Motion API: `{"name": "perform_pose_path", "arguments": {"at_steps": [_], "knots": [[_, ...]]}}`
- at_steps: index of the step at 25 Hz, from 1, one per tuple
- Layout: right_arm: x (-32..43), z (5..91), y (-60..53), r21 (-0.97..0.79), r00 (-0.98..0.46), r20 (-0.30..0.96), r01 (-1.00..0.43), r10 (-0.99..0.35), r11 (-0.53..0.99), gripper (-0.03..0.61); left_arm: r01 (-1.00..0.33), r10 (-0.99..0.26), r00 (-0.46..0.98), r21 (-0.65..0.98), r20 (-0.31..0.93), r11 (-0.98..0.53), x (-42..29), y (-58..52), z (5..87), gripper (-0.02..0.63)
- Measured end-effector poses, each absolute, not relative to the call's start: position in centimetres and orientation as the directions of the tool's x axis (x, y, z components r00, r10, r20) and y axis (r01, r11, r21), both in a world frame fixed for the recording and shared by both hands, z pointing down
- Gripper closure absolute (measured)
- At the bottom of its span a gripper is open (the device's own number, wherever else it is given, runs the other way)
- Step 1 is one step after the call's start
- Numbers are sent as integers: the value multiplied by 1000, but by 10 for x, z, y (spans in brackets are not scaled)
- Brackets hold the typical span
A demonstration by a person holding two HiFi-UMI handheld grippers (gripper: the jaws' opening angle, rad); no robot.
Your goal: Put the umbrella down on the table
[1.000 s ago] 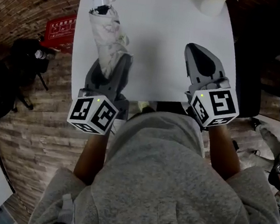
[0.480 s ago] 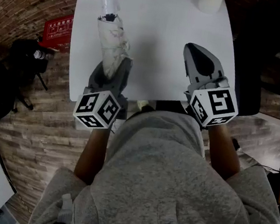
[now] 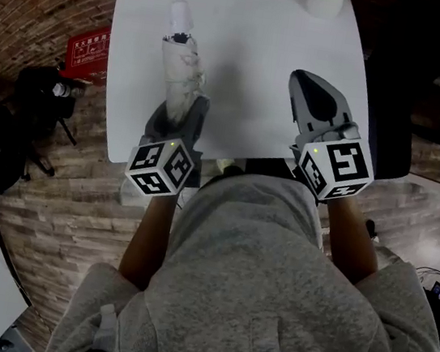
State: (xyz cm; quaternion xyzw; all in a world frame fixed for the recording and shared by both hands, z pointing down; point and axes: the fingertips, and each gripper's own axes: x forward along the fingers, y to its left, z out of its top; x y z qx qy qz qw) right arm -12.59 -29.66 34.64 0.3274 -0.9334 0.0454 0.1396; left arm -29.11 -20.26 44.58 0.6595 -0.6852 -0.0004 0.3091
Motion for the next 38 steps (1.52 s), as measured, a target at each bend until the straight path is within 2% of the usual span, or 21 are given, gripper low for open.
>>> {"name": "perform_pose_path", "arguments": {"at_steps": [20, 38], "knots": [[-98, 354, -297, 0, -732, 296, -643, -614, 766, 546, -926, -776, 56, 324, 628, 195, -274, -189, 540, 356], [-94, 355, -283, 8, -718, 302, -655, -626, 755, 546, -939, -632, 51, 252, 774, 233, -277, -174, 577, 353]]}}
